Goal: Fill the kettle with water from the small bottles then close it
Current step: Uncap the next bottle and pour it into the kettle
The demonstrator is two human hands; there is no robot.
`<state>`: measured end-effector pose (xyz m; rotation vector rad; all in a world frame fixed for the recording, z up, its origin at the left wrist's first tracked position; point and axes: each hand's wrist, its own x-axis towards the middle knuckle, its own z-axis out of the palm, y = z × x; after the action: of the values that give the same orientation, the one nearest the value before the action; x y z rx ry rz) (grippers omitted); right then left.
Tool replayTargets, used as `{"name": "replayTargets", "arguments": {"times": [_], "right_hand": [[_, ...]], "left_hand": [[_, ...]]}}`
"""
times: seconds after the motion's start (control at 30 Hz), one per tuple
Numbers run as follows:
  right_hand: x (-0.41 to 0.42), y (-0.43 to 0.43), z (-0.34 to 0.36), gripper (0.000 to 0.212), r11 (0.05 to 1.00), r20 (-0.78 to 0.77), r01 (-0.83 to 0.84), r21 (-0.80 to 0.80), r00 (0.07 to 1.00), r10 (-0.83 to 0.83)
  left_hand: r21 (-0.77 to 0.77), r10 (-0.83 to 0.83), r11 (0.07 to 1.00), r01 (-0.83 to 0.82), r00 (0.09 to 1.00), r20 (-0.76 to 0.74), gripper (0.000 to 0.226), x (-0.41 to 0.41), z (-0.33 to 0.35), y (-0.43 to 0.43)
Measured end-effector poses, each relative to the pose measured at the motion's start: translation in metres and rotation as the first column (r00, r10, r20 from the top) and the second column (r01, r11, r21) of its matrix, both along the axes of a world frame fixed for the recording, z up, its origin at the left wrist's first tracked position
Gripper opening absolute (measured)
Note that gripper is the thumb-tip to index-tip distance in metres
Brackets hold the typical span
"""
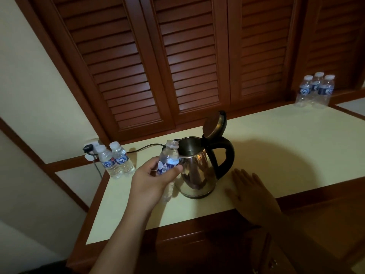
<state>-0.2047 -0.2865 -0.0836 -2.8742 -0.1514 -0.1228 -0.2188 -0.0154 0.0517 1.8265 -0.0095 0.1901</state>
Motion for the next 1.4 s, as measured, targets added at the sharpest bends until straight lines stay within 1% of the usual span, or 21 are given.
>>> {"name": "replayTargets", "arguments": {"times": [0.07,0.13,0.2,0.3,0.43,0.5,0.57,0.63,0.7,0.73,0.87,1.03,1.2,1.4], "right_hand": [[0.003,-0.002,0.0,0.111,1.0,-0.027,0.0,0.014,1.0,0.001],[0.004,-0.003,0.001,0.115,1.0,-0.037,0.002,0.024,0.999,-0.002],[0.004,-0.004,0.0,0.116,1.0,-0.027,0.005,0.0,1.0,-0.005],[0.003,-0.003,0.0,0.113,1.0,-0.021,0.014,0.019,1.0,-0.013],[0.001,-0.002,0.004,0.112,1.0,-0.016,0.013,0.023,1.0,-0.013],[0.0,-0.002,0.002,0.114,1.0,0.006,0.003,0.028,1.0,-0.003],[0.001,-0.003,0.001,0.114,0.999,0.053,-0.007,0.038,0.999,0.005],[0.002,-0.004,0.001,0.112,0.999,0.064,-0.01,0.043,0.998,0.007],[0.002,-0.004,0.002,0.111,0.999,0.042,-0.013,0.048,0.999,0.011],[0.002,-0.004,0.002,0.11,0.999,0.034,-0.014,0.05,0.999,0.013],[0.002,-0.004,0.003,0.109,0.999,0.03,-0.019,0.048,0.999,0.017],[0.003,-0.003,-0.002,0.11,1.0,0.073,-0.014,0.007,0.997,0.013],[0.007,0.0,-0.003,0.106,1.0,0.032,-0.004,0.009,0.999,0.004],[0.006,-0.004,-0.004,0.104,1.0,0.037,-0.013,-0.004,0.999,0.013]], "left_hand": [[0.068,0.025,0.997,-0.025,1.0,-0.007,0.025,0.005,0.008,-0.001],[0.19,0.062,0.98,-0.06,0.998,-0.006,0.028,0.01,0.015,-0.002],[0.323,0.093,0.942,-0.092,0.996,0.012,0.03,0.016,0.021,-0.003],[0.459,0.11,0.881,-0.114,0.993,0.037,0.036,0.023,0.03,-0.004],[0.642,0.123,0.753,-0.142,0.99,0.074,0.043,0.029,0.038,-0.008],[0.71,0.13,0.684,-0.166,0.986,0.106,0.047,0.03,0.041,-0.01],[0.761,0.146,0.617,-0.201,0.979,0.141,0.046,0.031,0.043,-0.012],[0.807,0.163,0.546,-0.226,0.973,0.162,0.041,0.032,0.046,-0.015],[0.839,0.178,0.487,-0.245,0.968,0.179,0.039,0.032,0.048,-0.018],[0.845,0.184,0.471,-0.253,0.965,0.187,0.039,0.032,0.049,-0.019],[0.854,0.191,0.448,-0.264,0.962,0.198,0.038,0.032,0.049,-0.02],[0.864,0.181,0.416,-0.283,0.957,0.226,0.04,0.031,0.047,-0.017],[0.875,0.144,0.383,-0.298,0.954,0.262,0.05,0.034,0.044,-0.011],[0.879,0.099,0.345,-0.33,0.944,0.316,0.053,0.037,0.04,-0.003]]}}
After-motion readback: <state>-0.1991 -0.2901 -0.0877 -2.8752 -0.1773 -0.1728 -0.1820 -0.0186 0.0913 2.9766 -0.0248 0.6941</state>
